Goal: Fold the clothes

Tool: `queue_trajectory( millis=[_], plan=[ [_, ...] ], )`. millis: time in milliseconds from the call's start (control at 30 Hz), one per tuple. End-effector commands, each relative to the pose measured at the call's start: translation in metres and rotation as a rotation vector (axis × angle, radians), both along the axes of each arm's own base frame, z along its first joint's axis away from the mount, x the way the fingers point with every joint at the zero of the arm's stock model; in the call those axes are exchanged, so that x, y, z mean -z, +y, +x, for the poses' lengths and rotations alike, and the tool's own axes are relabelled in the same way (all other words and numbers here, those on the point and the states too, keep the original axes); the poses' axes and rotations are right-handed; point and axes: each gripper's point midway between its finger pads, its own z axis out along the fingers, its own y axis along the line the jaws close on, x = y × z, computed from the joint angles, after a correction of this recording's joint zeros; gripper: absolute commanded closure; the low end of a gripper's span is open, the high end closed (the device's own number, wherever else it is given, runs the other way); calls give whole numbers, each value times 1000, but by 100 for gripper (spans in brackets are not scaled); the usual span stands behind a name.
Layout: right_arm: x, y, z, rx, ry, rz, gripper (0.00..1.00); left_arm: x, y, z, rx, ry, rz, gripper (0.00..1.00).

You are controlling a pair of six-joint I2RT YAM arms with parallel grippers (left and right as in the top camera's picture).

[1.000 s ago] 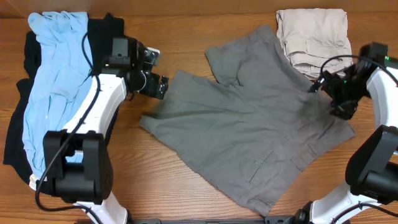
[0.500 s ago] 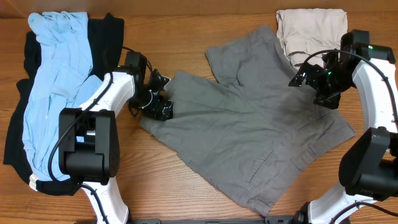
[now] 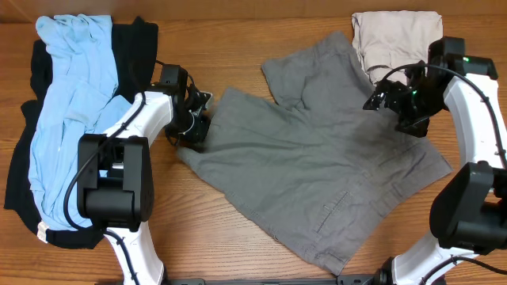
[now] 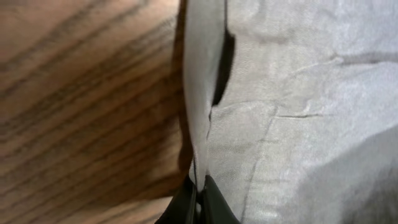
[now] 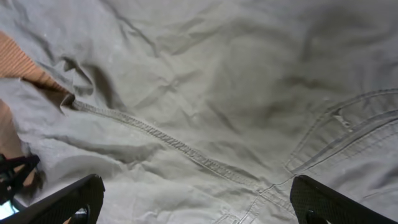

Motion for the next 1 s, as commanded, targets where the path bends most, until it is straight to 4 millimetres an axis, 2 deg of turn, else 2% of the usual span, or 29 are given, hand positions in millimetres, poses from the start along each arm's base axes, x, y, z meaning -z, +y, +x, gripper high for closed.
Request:
queue_trajectory(
  millis=[0, 167, 267, 400, 500, 600, 667, 700, 733, 800, 867, 967],
  plan=[
    [-13, 7, 7, -22, -46, -3, 0, 13, 17, 3, -103, 22, 102, 96],
    [-12, 19, 8, -54, -50, -2, 0, 11, 57, 4, -276, 32, 213, 96],
    [-12, 28, 10, -61, -55, -9, 0, 10, 93, 1, -434, 55, 275, 96],
    [-11, 38, 13, -71, -58, -42, 0, 5, 137, -4, -565, 92, 253, 96],
    [-11, 46, 14, -87, -67, -47, 0, 1, 162, -8, -642, 110, 203, 96],
    [-12, 51, 16, -78, -68, -43, 0, -3, 165, -3, -655, 104, 77, 96],
    [-12, 52, 16, -61, -65, -40, 0, -7, 161, 2, -634, 93, 16, 82],
    [-12, 51, 16, -53, -63, -38, 0, -10, 159, 4, -621, 88, -2, 67],
    [-12, 51, 16, -49, -62, -38, 0, -13, 158, 5, -614, 88, -6, 59],
    [-16, 52, 16, -35, -67, -35, 0, -23, 153, 10, -583, 81, -3, 45],
    [-25, 52, 15, -32, -88, -34, 0, -36, 147, 16, -560, 66, 1, 38],
    [-51, 52, 7, -28, -142, -34, 0, -73, 138, 28, -518, 13, 6, 34]
  ],
)
